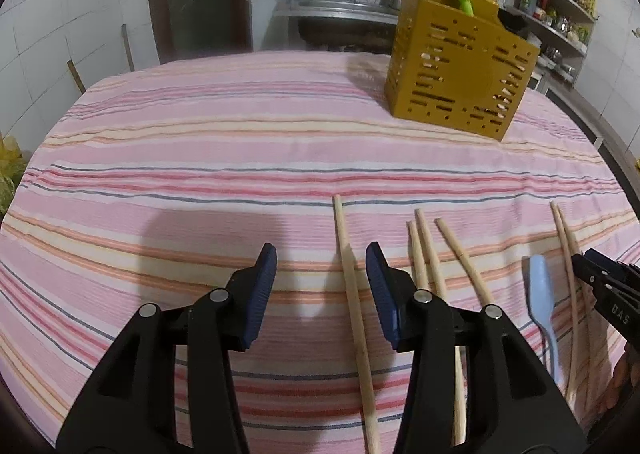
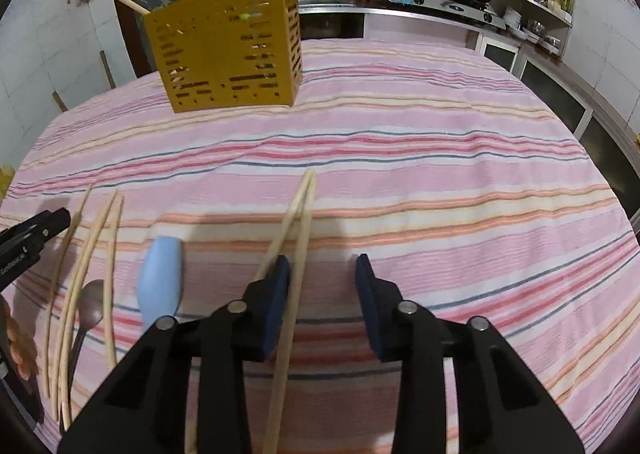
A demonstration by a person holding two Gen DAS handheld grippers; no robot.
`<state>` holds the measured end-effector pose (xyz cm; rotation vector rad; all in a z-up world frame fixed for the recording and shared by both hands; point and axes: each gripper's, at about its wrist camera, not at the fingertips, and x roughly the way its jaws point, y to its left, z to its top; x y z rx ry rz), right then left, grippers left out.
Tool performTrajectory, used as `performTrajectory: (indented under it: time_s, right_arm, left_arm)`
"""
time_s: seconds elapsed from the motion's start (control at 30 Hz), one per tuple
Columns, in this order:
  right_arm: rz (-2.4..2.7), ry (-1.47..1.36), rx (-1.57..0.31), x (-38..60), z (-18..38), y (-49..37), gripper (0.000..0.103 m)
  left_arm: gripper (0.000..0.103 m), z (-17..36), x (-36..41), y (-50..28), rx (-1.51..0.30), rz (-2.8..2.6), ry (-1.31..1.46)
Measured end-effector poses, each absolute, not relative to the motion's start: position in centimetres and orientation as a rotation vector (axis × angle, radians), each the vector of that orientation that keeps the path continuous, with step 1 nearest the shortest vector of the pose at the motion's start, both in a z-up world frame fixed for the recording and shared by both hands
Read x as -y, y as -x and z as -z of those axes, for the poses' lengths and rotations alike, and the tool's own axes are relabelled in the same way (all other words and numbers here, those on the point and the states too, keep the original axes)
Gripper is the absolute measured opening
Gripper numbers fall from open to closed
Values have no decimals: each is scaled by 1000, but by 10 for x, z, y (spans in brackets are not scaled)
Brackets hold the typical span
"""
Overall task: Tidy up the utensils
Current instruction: 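Grasp a wooden chopstick with the left tool and lift it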
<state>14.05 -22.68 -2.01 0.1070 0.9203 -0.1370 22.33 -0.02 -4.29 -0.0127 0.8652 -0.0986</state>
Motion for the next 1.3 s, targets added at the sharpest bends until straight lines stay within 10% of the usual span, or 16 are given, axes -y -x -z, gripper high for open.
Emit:
performTrajectory:
  time_s: [0.3, 0.73, 1.3]
  right_arm:
    - [141, -130, -949, 228, 21, -171, 18]
    - [151, -165, -913, 226, 23, -174, 7]
    - [141, -199, -726, 232, -23, -145, 6]
  left_arm:
    - [45, 54, 4, -243, -931, 91, 40]
    - [6, 55, 11, -252, -970, 75, 67]
    - [4, 11, 5, -228, -756, 91, 77]
